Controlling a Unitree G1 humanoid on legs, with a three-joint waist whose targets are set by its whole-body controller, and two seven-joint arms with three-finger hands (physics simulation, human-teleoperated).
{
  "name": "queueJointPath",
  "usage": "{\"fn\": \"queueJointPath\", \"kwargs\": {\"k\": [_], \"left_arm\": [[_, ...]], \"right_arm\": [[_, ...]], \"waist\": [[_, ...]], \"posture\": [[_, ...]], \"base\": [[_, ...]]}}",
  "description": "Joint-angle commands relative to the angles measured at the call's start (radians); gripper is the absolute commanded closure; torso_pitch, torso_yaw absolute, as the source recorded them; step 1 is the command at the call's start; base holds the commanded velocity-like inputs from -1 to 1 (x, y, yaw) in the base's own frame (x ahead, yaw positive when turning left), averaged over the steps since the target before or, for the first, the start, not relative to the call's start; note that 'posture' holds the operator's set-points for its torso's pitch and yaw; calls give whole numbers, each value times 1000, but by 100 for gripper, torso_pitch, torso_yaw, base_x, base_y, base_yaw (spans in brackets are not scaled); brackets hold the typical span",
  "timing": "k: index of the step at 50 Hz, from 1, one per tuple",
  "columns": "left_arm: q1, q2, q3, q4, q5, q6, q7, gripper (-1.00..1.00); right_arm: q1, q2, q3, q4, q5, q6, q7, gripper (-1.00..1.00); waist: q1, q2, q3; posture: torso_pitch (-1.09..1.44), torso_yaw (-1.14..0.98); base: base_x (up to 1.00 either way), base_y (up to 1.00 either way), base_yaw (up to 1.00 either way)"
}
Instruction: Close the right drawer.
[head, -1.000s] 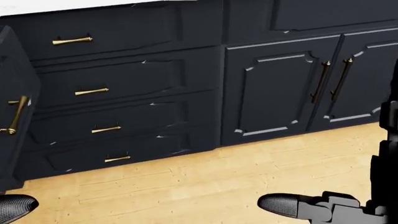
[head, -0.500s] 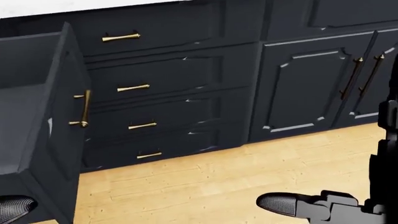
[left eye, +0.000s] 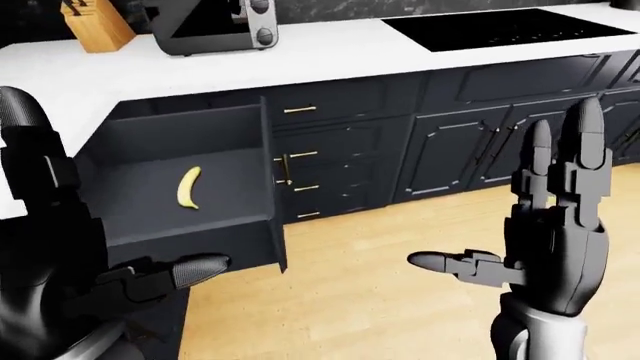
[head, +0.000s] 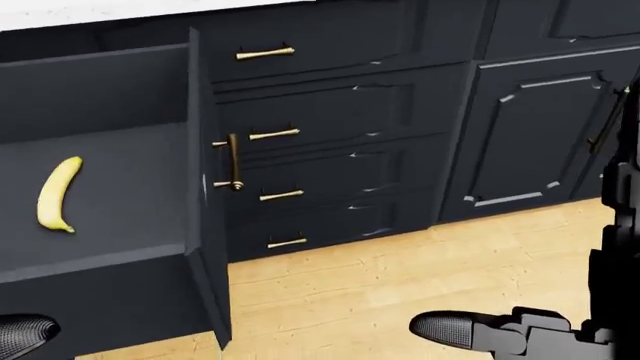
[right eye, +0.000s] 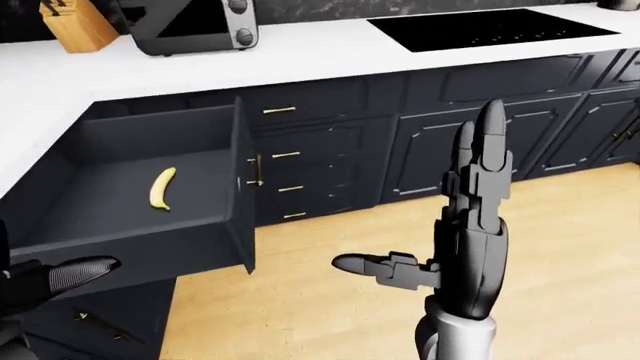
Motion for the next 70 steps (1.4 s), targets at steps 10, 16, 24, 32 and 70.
{"fn": "queueJointPath", "kwargs": {"k": [10,16,24,32,70], "left_arm": [[-10,30,4,-23,-10,-19,16,-100],[-11,22,4,-23,-6,-16,9,-100],[-13,-31,8,-23,22,-10,-41,-100],[-12,-54,14,-23,31,-10,-65,-100],[-14,9,7,-23,1,-12,-3,-100]], "right_arm": [[-1,-2,-7,-11,4,-36,-1,-100],[-2,-2,-7,-9,1,-35,-4,-100],[-8,-3,-6,-6,5,-25,-2,-100],[-5,-4,-9,7,13,-46,0,-100],[-7,-3,-9,4,-18,-30,-12,-100]], "waist": [[-8,27,-11],[3,119,-17],[4,70,-23],[23,30,-16],[11,72,-21]], "posture": [[0,0],[0,0],[0,0],[0,0],[0,0]], "base": [[0,40,0],[0,32,0],[0,0,0],[0,0,0],[0,7,0]]}}
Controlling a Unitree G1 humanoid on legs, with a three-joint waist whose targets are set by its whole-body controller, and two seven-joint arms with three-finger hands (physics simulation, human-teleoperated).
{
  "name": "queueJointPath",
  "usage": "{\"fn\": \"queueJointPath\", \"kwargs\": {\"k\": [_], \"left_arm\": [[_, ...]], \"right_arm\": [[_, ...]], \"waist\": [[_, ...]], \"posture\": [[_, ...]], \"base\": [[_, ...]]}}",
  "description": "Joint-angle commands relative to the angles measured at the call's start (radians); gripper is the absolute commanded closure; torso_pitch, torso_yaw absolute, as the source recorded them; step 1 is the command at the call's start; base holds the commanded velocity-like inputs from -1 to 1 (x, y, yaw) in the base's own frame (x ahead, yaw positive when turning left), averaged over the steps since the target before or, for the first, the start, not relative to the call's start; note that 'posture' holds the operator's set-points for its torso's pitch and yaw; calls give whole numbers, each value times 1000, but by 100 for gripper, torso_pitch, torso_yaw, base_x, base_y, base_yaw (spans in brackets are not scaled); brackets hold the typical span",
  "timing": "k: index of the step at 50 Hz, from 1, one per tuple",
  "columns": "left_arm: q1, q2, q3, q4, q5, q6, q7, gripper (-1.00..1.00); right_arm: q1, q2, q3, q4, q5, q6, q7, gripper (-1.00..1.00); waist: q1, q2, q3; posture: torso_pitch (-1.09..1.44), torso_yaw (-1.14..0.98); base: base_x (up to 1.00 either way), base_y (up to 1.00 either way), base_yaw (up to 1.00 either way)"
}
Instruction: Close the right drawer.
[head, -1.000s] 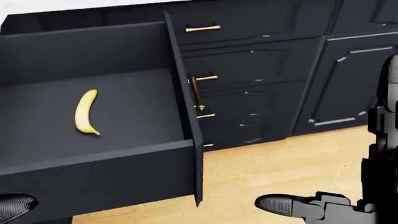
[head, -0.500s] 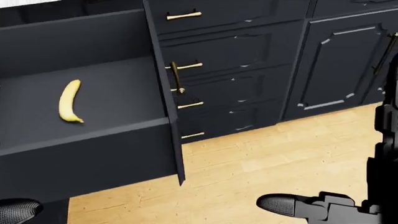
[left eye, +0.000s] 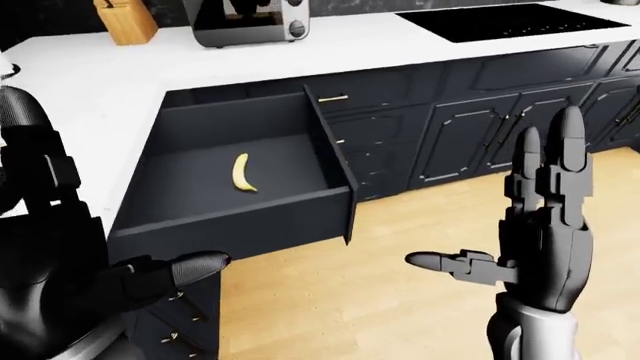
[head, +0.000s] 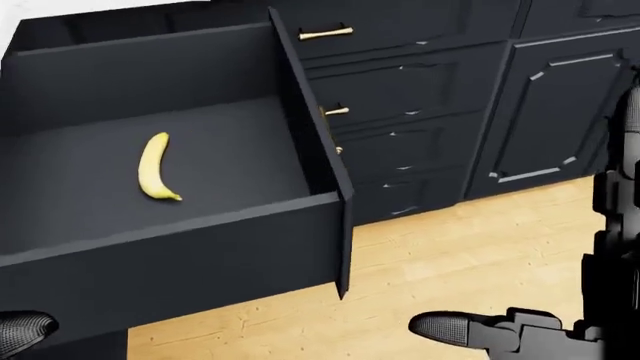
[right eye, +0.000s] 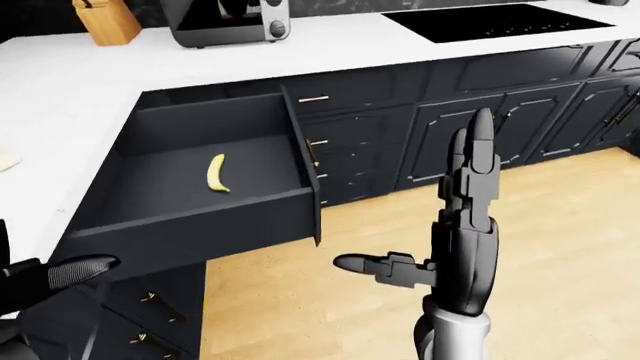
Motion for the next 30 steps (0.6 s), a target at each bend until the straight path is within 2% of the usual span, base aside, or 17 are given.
{"fn": "queueJointPath", "kwargs": {"k": [1,4,6,7,8,9,15,22,23,24,25,30], "left_arm": [[-8,-7,8,-23,14,-19,-24,-100],[-8,-30,11,-23,26,-18,-46,-100],[-10,-43,14,-23,31,-15,-58,-100],[-10,-43,14,-23,32,-16,-58,-100],[-11,-42,14,-23,31,-15,-58,-100],[-12,-38,14,-23,30,-15,-55,-100],[-19,10,7,-23,8,-12,-8,-100],[-17,26,2,-23,4,-15,8,-100],[-17,28,2,-23,3,-15,10,-100],[-18,29,1,-23,3,-14,11,-100],[-17,29,1,-23,3,-16,11,-100],[-15,29,2,-23,2,-17,11,-100]], "right_arm": [[-13,-3,-4,-29,10,-35,-6,-100],[-12,-3,-15,-17,4,-55,-17,-100],[-13,-4,-14,-11,-27,-67,-25,-100],[-11,-3,-12,-12,-16,-64,-21,-100],[-11,-3,-15,-12,-12,-65,-22,-100],[-9,-3,-18,-21,-1,-64,-18,-100],[-4,-1,-19,-19,-3,-92,-19,-100],[-8,-1,-15,-18,-44,-84,-30,-100],[-9,-1,-14,-18,-50,-82,-31,-100],[-9,-1,-13,-19,-51,-81,-31,-100],[-9,-2,-13,-16,-52,-83,-31,-100],[-9,-1,-13,-10,-59,-89,-37,-100]], "waist": [[-1,3,-7],[5,-22,-8],[13,-50,-12],[18,-71,-17],[21,-78,-20],[16,-60,-12],[5,-35,-30],[-2,-22,-37],[-3,-21,-52],[-3,-17,-26],[-2,-19,-10],[-2,-41,-13]], "posture": [[0,0],[0,0],[0,0],[0,0],[0,0],[0,0],[0,0],[0,0],[0,0],[0,0],[0,0],[0,0]], "base": [[0,0,0],[0,0,0],[0,0,0],[0,0,0],[0,0,0],[0,0,0],[0,0,0],[0,0,0],[9,2,0],[16,6,0],[17,9,0],[19,22,0]]}}
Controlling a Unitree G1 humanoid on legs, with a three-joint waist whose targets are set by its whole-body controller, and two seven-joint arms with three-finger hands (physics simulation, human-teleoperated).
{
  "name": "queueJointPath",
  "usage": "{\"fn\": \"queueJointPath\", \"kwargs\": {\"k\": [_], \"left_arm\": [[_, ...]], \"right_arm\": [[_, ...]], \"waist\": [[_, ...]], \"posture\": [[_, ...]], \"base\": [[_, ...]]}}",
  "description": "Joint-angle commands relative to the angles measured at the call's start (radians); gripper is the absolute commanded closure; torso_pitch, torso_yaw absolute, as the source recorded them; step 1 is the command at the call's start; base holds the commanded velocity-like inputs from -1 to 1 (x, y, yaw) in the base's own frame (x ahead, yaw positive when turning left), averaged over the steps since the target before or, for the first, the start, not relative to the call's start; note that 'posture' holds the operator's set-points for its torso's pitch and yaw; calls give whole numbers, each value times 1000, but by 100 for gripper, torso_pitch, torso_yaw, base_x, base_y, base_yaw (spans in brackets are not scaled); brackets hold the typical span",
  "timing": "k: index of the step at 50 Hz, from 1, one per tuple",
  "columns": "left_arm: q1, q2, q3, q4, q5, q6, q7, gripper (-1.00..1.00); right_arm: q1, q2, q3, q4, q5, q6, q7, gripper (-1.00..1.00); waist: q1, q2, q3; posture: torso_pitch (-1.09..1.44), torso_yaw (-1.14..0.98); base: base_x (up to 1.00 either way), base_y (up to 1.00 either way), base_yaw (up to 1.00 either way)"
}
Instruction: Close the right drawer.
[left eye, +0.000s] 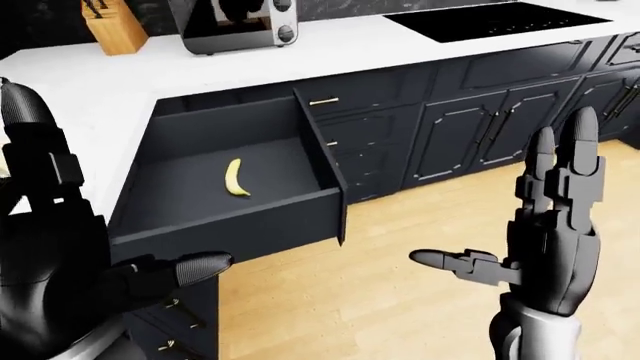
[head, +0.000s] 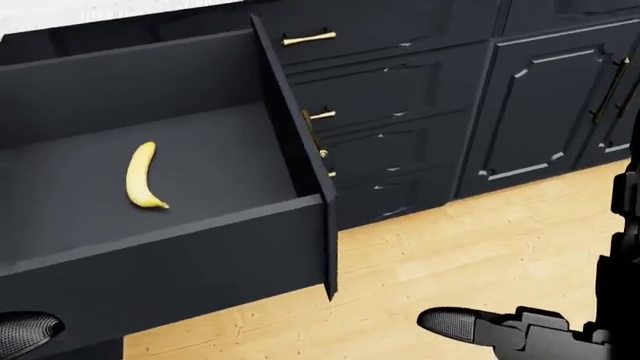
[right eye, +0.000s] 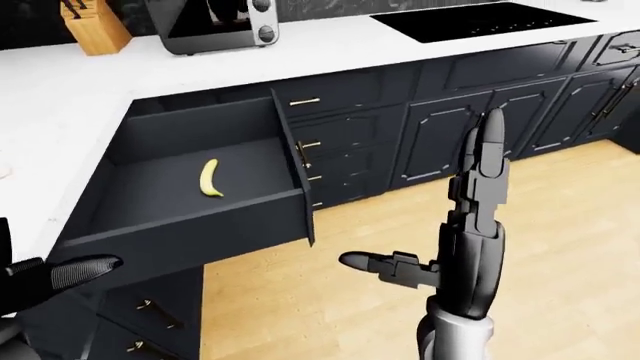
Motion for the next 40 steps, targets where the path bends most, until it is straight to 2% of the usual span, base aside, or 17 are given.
{"fn": "queueJointPath", "kwargs": {"k": [1,3,5,6,7,8,9,11,18,19,21,23,24,25,30,39,40], "left_arm": [[-10,6,14,-20,6,-20,-2,-100],[-8,-1,17,-20,7,-22,-9,-100],[-7,-9,19,-20,10,-22,-17,-100],[-7,-11,20,-20,11,-22,-19,-100],[-8,-13,22,-20,10,-20,-20,-100],[-9,-13,22,-20,9,-20,-21,-100],[-10,-12,22,-20,10,-19,-20,-100],[-10,-7,21,-20,7,-19,-15,-100],[-5,-18,21,-20,14,-20,-23,-100],[-6,-18,20,-20,15,-19,-24,-100],[-8,-19,19,-20,16,-17,-24,-100],[-8,-17,17,-20,17,-17,-22,-100],[-9,-15,16,-20,17,-16,-20,-100],[-10,-12,15,-20,15,-15,-16,-100],[-14,-2,13,-20,12,-13,-6,-100],[-12,-20,16,-20,19,-14,-24,-100],[-11,-20,16,-20,19,-16,-25,-100]], "right_arm": [[-13,0,8,-35,-1,-28,-1,-100],[-12,0,7,-35,-2,-27,-2,-100],[-13,1,9,-45,-1,-16,0,-100],[-11,1,10,-50,11,-15,4,-100],[-8,0,9,-51,20,-23,7,-100],[-7,1,8,-52,26,-28,7,-100],[-6,0,8,-52,25,-28,10,-100],[-4,3,12,-57,11,-34,7,-100],[-4,2,6,-35,27,-48,6,-100],[-10,5,4,-33,-8,-30,-7,-100],[-3,-1,13,-26,4,-50,5,-100],[3,0,20,-30,-7,-59,9,-100],[2,-1,20,-30,0,-58,13,-100],[2,-2,18,-26,3,-63,15,-100],[4,0,15,-25,14,-71,19,-100],[4,0,19,-38,11,-61,24,-100],[4,0,18,-33,12,-66,23,-100]], "waist": [[-1,-3,-3],[-9,16,5],[-15,52,8],[-15,83,-3],[-9,130,-16],[7,69,3],[-3,98,5],[10,87,-2],[26,9,15],[11,-4,27],[27,-11,8],[31,-44,-4],[42,-32,-13],[29,-19,-5],[12,8,-27],[-6,22,-32],[-2,25,-44]], "posture": [[0,0],[0,0],[0,0],[0,0],[0,0],[0,0],[0,0],[0,0],[0,0],[0,0],[0,0],[0,0],[0,0],[0,0],[0,0],[0,0],[0,0]], "base": [[20,26,0],[20,25,0],[20,26,0],[20,26,0],[19,26,0],[19,0,26],[20,0,26],[20,0,27],[19,0,52],[5,0,0],[1,0,0],[1,0,0],[0,0,0],[1,0,0],[1,0,0],[0,0,0],[15,0,0]]}}
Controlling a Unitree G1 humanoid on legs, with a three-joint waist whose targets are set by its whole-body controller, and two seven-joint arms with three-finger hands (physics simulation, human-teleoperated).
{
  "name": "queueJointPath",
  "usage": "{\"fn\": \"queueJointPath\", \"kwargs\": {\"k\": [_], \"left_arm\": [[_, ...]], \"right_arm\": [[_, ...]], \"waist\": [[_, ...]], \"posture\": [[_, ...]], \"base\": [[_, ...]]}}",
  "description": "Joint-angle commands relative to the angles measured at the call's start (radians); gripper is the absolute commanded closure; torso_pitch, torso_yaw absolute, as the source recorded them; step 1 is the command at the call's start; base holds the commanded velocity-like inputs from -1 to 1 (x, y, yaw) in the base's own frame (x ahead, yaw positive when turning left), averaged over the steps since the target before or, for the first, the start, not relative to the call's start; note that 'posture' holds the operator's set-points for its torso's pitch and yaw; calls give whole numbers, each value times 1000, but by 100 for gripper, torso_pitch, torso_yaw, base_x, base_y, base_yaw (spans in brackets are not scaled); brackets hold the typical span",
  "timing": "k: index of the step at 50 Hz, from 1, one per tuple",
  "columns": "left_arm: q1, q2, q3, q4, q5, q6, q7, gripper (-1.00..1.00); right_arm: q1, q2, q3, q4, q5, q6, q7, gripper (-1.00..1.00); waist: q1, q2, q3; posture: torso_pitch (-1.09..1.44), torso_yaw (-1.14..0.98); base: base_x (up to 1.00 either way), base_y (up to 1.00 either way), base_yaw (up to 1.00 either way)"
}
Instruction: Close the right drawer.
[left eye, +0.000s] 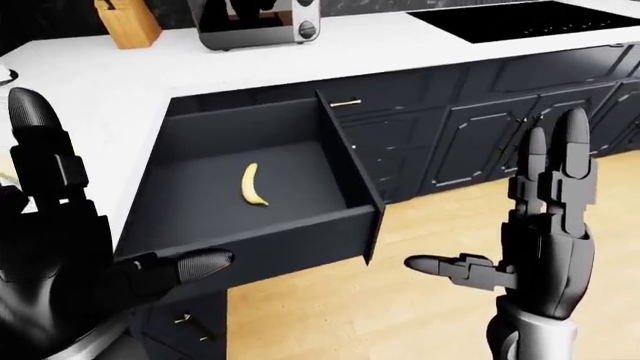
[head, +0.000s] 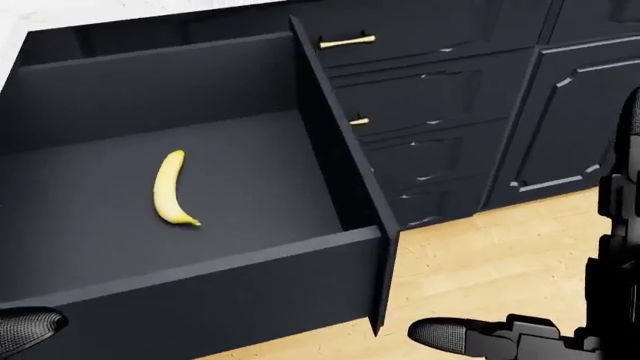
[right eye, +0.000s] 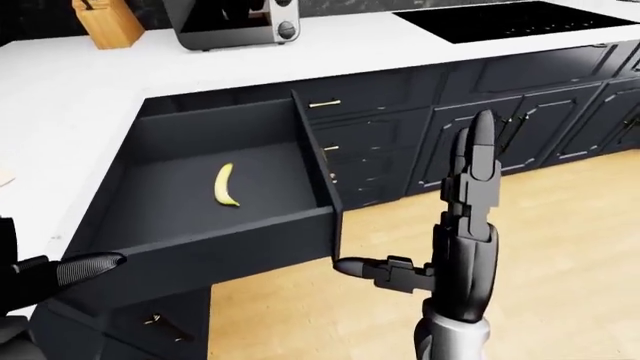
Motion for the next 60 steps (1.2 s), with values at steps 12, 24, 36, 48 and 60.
{"fn": "queueJointPath", "kwargs": {"k": [12,24,36,48,60], "left_arm": [[-5,14,16,-33,-1,-28,0,-100],[-6,45,11,-33,-15,-29,31,-100],[-6,5,14,-33,5,-26,-8,-100],[-9,29,10,-33,-5,-25,15,-100],[-7,41,12,-33,-13,-28,25,-100]], "right_arm": [[-6,0,1,-30,0,-38,-5,-100],[-12,-1,5,-37,-3,-21,-4,-100],[-11,-2,4,-31,-4,-23,-6,-100],[-12,-1,5,-45,-6,-6,-5,-100],[-14,-2,4,-40,-1,-11,-5,-100]], "waist": [[13,-36,23],[-2,31,28],[17,-7,21],[3,-10,23],[16,8,29]], "posture": [[0,0],[0,0],[0,0],[0,0],[0,0]], "base": [[15,0,0],[15,0,0],[14,0,0],[15,0,0],[13,0,0]]}}
